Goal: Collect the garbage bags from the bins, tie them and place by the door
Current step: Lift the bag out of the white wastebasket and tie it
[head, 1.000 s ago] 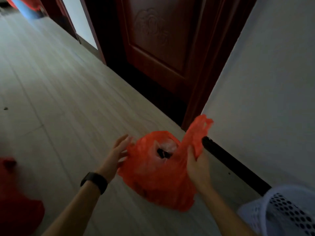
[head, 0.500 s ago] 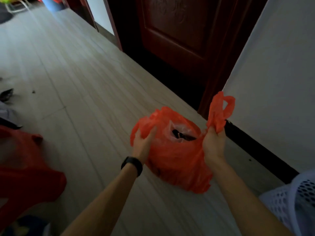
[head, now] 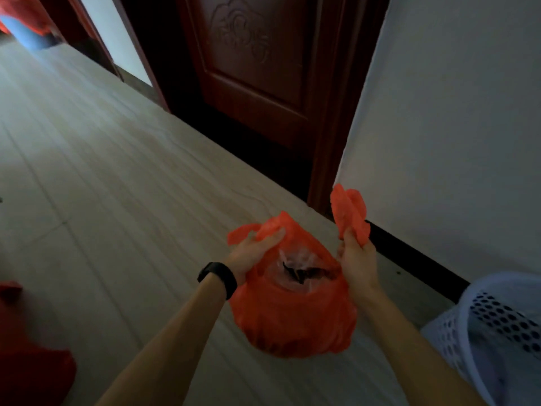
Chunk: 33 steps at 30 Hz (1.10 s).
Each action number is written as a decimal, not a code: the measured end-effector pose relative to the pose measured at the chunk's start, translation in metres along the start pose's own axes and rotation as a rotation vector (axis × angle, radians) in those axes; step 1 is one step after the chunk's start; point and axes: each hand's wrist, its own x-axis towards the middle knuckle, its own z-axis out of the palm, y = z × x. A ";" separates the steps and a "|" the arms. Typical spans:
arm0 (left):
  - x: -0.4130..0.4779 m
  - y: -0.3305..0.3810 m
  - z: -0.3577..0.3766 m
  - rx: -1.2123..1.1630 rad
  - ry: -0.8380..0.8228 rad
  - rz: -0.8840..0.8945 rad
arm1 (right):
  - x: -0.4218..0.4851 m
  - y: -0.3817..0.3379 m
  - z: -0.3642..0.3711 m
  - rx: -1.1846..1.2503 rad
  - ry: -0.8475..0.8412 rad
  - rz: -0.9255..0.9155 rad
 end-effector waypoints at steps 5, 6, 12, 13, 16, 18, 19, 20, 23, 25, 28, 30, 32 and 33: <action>0.009 -0.008 -0.006 -0.020 0.117 -0.005 | 0.002 0.005 -0.005 -0.151 -0.189 0.184; 0.011 -0.008 -0.006 -0.089 0.150 -0.010 | 0.002 0.004 -0.007 -0.179 -0.237 0.212; 0.010 -0.003 0.018 -0.397 0.233 0.066 | -0.002 -0.003 -0.006 -0.171 -0.163 0.205; 0.009 -0.005 0.024 -0.392 0.266 0.062 | 0.000 -0.003 -0.005 0.001 -0.053 0.211; 0.004 -0.014 0.035 -0.370 0.301 0.080 | 0.010 0.000 -0.006 0.395 0.251 0.282; -0.002 -0.020 0.035 -0.372 0.317 0.100 | 0.019 0.005 -0.009 0.429 0.340 0.372; -0.005 -0.024 0.033 -0.354 0.315 0.114 | 0.024 0.010 -0.012 0.412 0.357 0.413; -0.006 -0.027 0.032 -0.334 0.334 0.143 | 0.027 0.015 -0.013 0.403 0.365 0.438; -0.008 -0.029 0.030 -0.402 0.456 0.119 | 0.027 0.021 -0.016 0.330 0.319 0.380; -0.008 -0.025 0.030 -0.568 0.548 0.068 | 0.014 0.025 -0.023 0.187 0.145 0.238; -0.001 -0.022 0.029 -0.709 0.656 0.010 | -0.011 0.043 -0.046 -0.022 -0.206 -0.060; 0.002 -0.022 0.033 -0.662 0.670 -0.026 | -0.023 0.060 -0.053 -0.285 -0.335 -0.247; 0.006 -0.019 0.039 -0.579 0.660 -0.014 | -0.030 0.069 -0.041 -0.587 -0.293 -0.424; 0.009 -0.019 0.042 -0.511 0.650 0.012 | -0.031 0.068 -0.029 -0.632 -0.236 -0.501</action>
